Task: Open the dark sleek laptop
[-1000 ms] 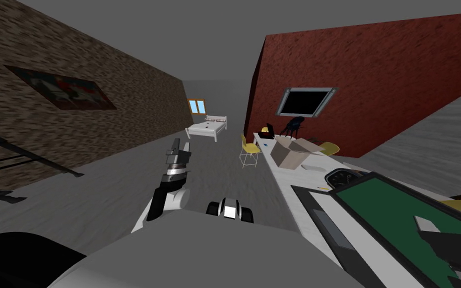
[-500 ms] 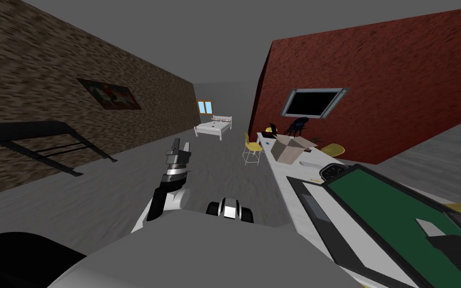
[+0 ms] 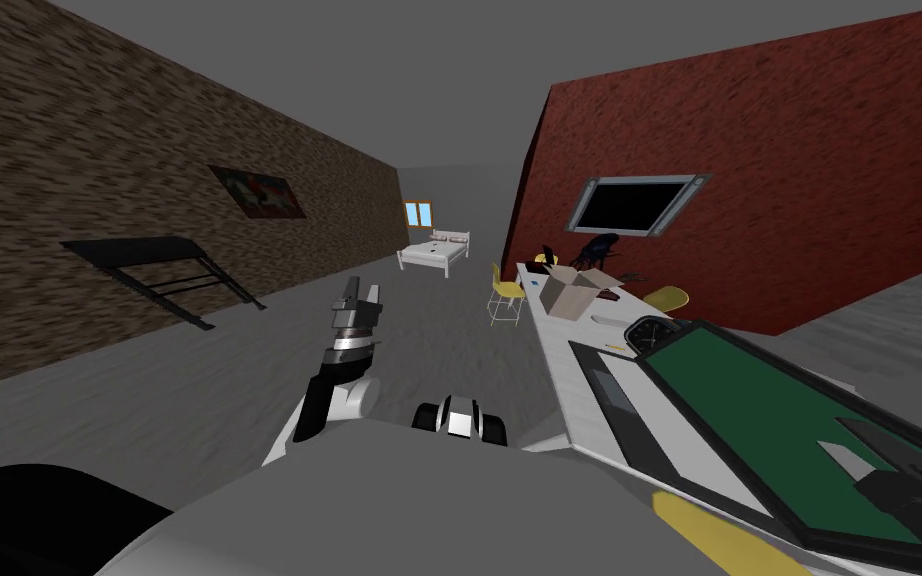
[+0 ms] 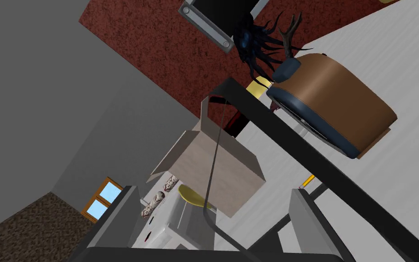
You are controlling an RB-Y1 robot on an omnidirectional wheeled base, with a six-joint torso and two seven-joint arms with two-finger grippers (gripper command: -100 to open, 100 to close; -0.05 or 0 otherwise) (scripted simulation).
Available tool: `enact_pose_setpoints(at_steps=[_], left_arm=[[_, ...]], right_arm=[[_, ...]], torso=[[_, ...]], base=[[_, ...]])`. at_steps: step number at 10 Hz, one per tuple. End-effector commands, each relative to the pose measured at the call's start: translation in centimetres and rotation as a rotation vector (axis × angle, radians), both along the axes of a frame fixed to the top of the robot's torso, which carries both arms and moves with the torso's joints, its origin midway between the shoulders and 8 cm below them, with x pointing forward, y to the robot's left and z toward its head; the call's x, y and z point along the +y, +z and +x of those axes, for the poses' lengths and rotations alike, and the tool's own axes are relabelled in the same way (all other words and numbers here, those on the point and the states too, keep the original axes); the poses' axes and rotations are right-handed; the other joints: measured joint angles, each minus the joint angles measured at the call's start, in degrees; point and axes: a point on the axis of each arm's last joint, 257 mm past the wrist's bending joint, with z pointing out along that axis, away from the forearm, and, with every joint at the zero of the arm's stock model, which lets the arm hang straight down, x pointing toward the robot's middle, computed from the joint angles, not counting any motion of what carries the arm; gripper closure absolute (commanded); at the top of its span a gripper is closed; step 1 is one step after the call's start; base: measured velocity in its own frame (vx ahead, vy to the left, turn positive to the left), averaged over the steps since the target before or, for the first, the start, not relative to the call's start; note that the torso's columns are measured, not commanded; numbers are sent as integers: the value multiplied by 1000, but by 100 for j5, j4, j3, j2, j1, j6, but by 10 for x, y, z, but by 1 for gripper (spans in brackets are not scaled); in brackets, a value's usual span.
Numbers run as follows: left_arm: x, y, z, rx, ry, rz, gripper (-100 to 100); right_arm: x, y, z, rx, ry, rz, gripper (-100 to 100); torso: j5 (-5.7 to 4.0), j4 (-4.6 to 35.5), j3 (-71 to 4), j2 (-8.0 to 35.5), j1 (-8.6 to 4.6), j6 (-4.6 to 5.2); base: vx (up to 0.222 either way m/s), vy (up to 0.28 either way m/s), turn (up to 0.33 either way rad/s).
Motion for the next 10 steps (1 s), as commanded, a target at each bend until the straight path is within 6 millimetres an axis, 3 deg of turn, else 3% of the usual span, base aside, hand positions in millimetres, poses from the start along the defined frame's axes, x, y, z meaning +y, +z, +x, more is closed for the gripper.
enact_pose_setpoints(at_steps=[1, 5, 7, 9, 10], left_arm=[[0, 0, 0, 0, 0, 0, 0], [0, 0, 0, 0, 0, 0, 0], [0, 0, 0, 0, 0, 0, 0], [0, 0, 0, 0, 0, 0, 0], [0, 0, 0, 0, 0, 0, 0]], right_arm=[[10, -11, -4, 102, 42, -50, -100], [16, -16, -3, 156, 76, -82, -100], [0, -30, -4, 125, -40, -57, -100], [1, -31, 16, 120, -44, -84, -100], [0, -36, 16, 148, -51, -100, -100]], torso=[[3, -4, -11, -16, 2, -3], [6, -3, -9, -11, 10, -7], [0, -6, -12, -14, -11, 20], [-24, -6, 2, -3, -31, -5], [-20, -10, -11, -21, -28, -23]], base=[[-166, -61, 80], [-123, -26, 63], [-35, -53, -319], [-7, -19, -55], [-6, 1, 11]])
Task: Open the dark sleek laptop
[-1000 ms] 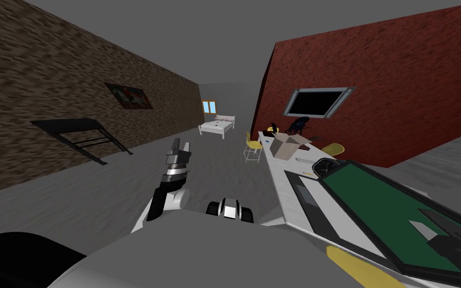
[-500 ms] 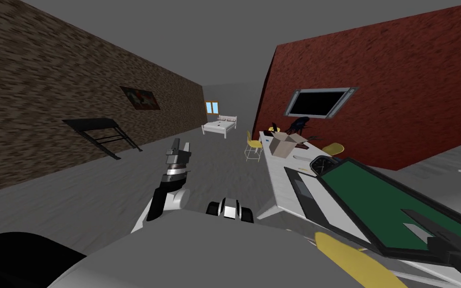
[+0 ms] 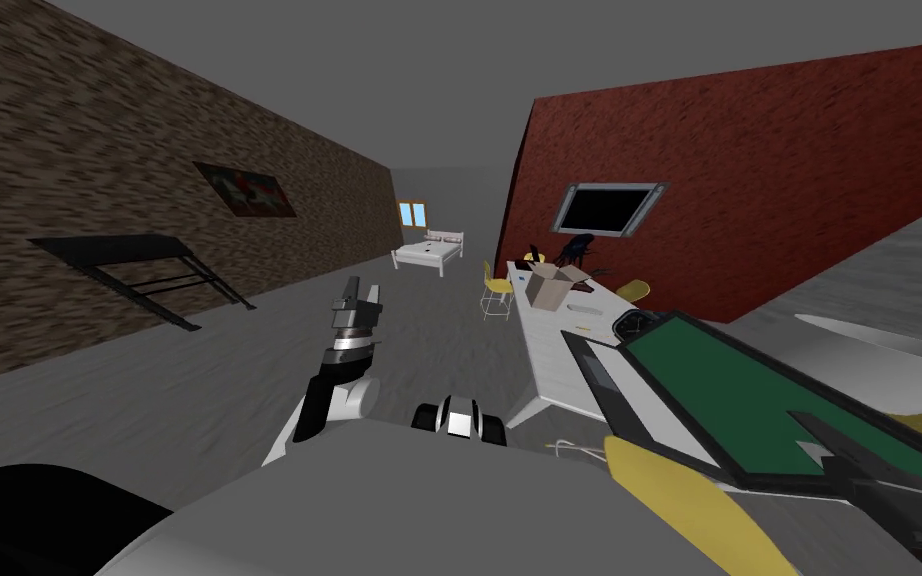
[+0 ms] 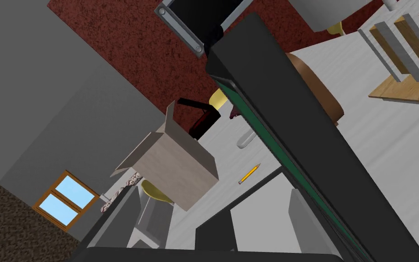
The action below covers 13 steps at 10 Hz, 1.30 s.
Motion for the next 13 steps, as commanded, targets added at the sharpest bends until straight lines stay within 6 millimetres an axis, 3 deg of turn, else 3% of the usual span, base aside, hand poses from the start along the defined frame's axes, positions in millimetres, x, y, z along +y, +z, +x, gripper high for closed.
enact_pose_setpoints(at_steps=[1, 2, 4, 5, 7, 8, 11, 12, 13], left_arm=[[0, 0, 0, 0, 0, 0, 0], [0, 0, 0, 0, 0, 0, 0], [0, 0, 0, 0, 0, 0, 0], [0, 0, 0, 0, 0, 0, 0], [0, 0, 0, 0, 0, 0, 0], [0, 0, 0, 0, 0, 0, 0], [0, 0, 0, 0, 0, 0, 0], [0, 0, 0, 0, 0, 0, 0], [0, 0, 0, 0, 0, 0, 0]], right_arm=[[-2, -10, 7, 49, -16, -46, -100], [-7, -25, 5, 29, -82, 3, -100], [-7, -29, 25, 3, -109, 17, -100], [-7, -32, 31, 21, -107, 3, -100], [-8, -39, 31, 71, -112, -47, -100], [-7, -57, 33, 64, -164, 20, -100], [1, -65, 65, 77, -165, 9, -100], [2, -71, 65, 111, -163, -17, -100], [6, -90, 66, 111, -202, 53, -100]], torso=[[10, -1, -9, -11, 14, -4], [15, -3, -12, -14, 24, -3], [-5, 4, 16, 26, -15, 43], [-12, 2, 15, 20, -16, 21], [7, -3, -7, -8, 16, -1], [18, -1, -11, -11, 32, -2], [-6, 1, 11, 17, -6, 17], [12, 3, 2, 7, 19, 1], [28, 3, -6, -1, 45, -2]], base=[[0, 0, 0], [-17, -44, -276], [-13, -49, -233], [-9, -18, -8], [-8, -3, 9], [-4, -53, -288], [-15, -35, -155], [-8, -7, 16], [-22, -54, -298]])
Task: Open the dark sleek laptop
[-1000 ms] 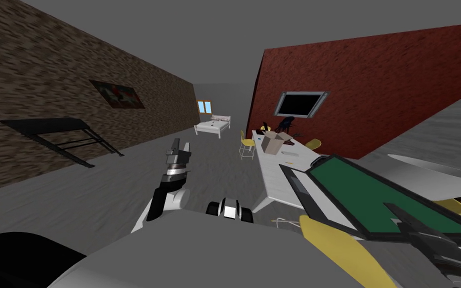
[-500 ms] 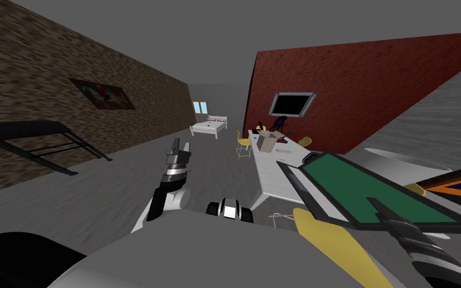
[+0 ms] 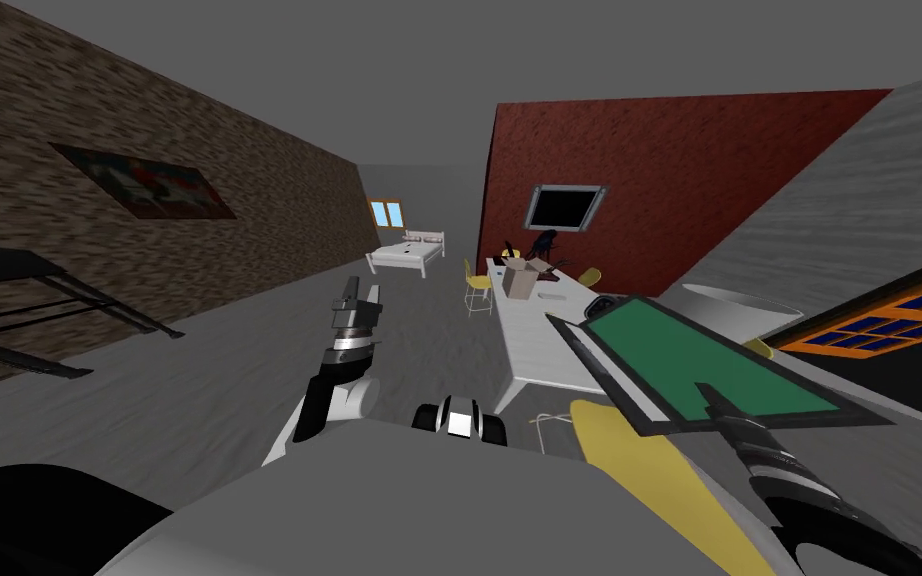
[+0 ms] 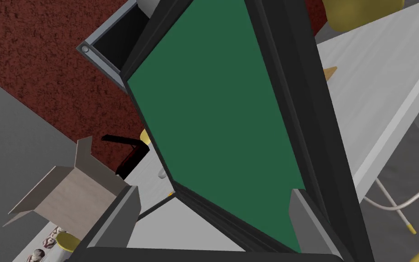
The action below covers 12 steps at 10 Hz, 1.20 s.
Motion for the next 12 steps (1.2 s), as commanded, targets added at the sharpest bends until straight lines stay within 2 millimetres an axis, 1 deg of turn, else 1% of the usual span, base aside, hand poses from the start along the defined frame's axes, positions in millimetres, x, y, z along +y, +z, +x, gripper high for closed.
enact_pose_setpoints(at_steps=[1, 2, 4, 5, 6, 7, 8, 9, 10, 12], left_arm=[[0, 0, 0, 0, 0, 0, 0], [0, 0, 0, 0, 0, 0, 0], [0, 0, 0, 0, 0, 0, 0], [0, 0, 0, 0, 0, 0, 0], [0, 0, 0, 0, 0, 0, 0], [0, 0, 0, 0, 0, 0, 0], [0, 0, 0, 0, 0, 0, 0], [0, 0, 0, 0, 0, 0, 0], [0, 0, 0, 0, 0, 0, 0], [0, 0, 0, 0, 0, 0, 0]], right_arm=[[6, -35, 4, 35, -53, 60, -100], [14, -37, 17, 35, -41, 63, -100], [25, -35, 47, 53, 0, 60, -100], [25, -36, 47, 68, 3, 39, -100], [25, -36, 47, 73, 3, 29, -100], [42, -56, 60, 76, 0, 109, -100], [54, -57, 78, 55, 11, 142, -100], [62, -56, 92, 59, 30, 149, -100], [67, -55, 100, 82, 50, 118, -100], [69, -59, 101, 117, 62, 82, -100]], torso=[[-4, 0, 4, 5, -11, 15], [-27, -6, 21, 23, -29, 50], [-4, 8, 19, 27, -3, 1], [-2, 3, 5, 4, 14, -22], [1, -2, -7, -13, 21, -24], [0, -4, -10, -20, 20, -20], [-31, -8, 5, -8, -8, 13], [-56, -6, 26, 13, -17, 19], [-75, -5, 39, 14, -11, -8], [-31, -7, 7, -6, 0, -20]], base=[[-4, -70, -348], [7, -35, -112], [-13, -9, -7], [-14, -5, 4], [-5, -3, 12], [2, -70, -308], [9, -86, -354], [0, -53, -115], [-12, 3, 35], [-11, 18, 11]])
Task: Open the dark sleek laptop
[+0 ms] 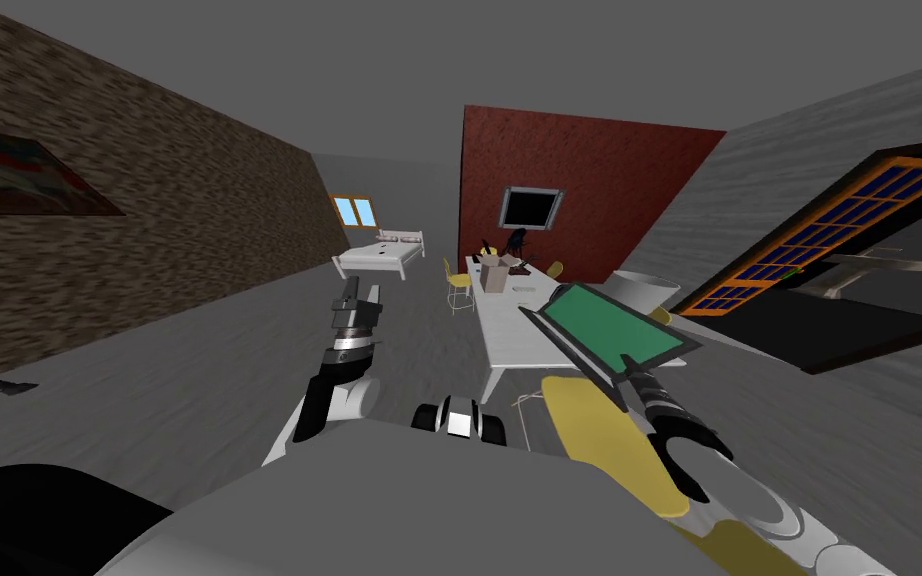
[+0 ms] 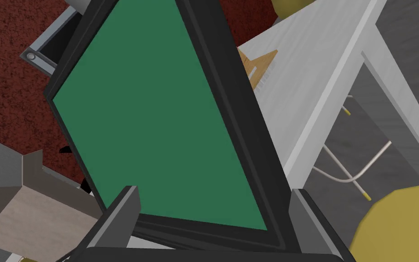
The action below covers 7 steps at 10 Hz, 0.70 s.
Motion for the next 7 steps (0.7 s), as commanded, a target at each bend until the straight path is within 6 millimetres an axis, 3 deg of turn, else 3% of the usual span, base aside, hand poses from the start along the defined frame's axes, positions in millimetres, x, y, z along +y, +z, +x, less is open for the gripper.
enact_pose_setpoints(at_steps=[1, 3, 5, 7], left_arm=[[0, 0, 0, 0, 0, 0, 0], [0, 0, 0, 0, 0, 0, 0], [0, 0, 0, 0, 0, 0, 0], [0, 0, 0, 0, 0, 0, 0]], right_arm=[[31, -19, 19, 26, 35, 59, -100], [61, -11, 58, -8, 87, 116, -100], [69, -17, 61, 40, 123, 70, -100], [69, -17, 61, 56, 132, 28, -100]], torso=[[9, -1, -6, -5, 3, 8], [-26, -5, 17, 16, -30, 40], [1, -4, -5, -5, 6, -22], [10, -12, -22, -24, 13, -10]], base=[[-8, -52, -310], [0, -61, -238], [-12, -7, 7], [1, 4, 1]])
